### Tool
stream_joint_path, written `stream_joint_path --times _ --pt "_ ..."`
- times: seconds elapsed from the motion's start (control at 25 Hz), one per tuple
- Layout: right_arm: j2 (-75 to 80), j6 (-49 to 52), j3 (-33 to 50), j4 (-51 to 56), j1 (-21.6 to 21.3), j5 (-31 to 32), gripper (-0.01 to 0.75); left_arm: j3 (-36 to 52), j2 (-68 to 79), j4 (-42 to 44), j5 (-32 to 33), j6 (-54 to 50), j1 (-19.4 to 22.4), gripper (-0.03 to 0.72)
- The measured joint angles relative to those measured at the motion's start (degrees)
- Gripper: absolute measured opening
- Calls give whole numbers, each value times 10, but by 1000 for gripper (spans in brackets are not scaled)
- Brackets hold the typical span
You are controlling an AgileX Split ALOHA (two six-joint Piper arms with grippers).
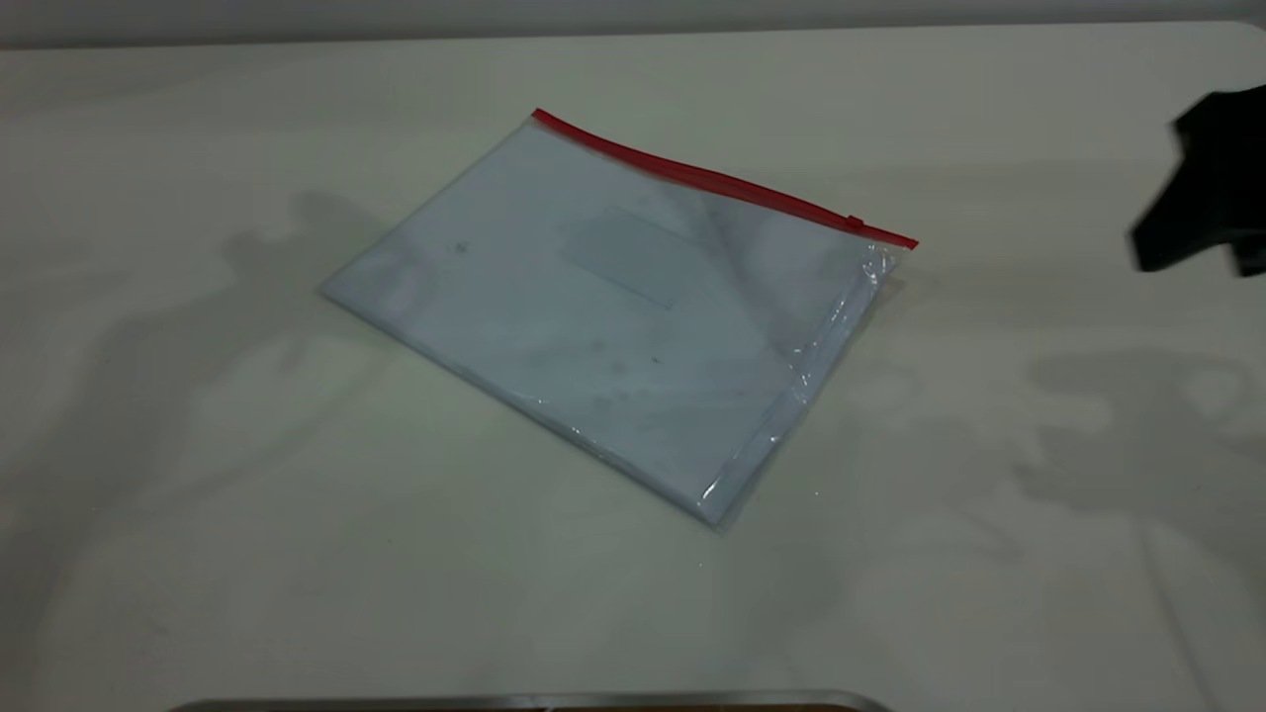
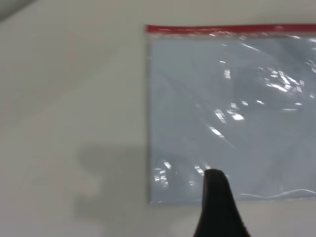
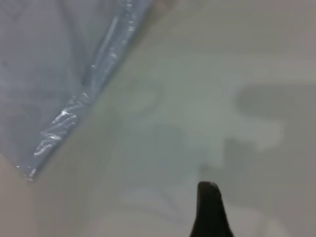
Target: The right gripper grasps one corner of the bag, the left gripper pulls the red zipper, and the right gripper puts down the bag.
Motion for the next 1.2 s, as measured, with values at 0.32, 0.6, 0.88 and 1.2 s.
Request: stream_joint_path --times 0.32,0.6,0.88,1.2 --pt "168 -334 -104 294 0 89 574 -1 22 -3 -4 0 -24 542" --pt "284 -494 -160 449 0 122 574 -1 22 -4 -9 0 -24 542" --pt "363 -563 -209 515 0 152 575 -1 22 -4 -10 0 -24 542" --pt "404 -608 -242 523 0 190 575 -1 22 -11 -10 0 -24 542"
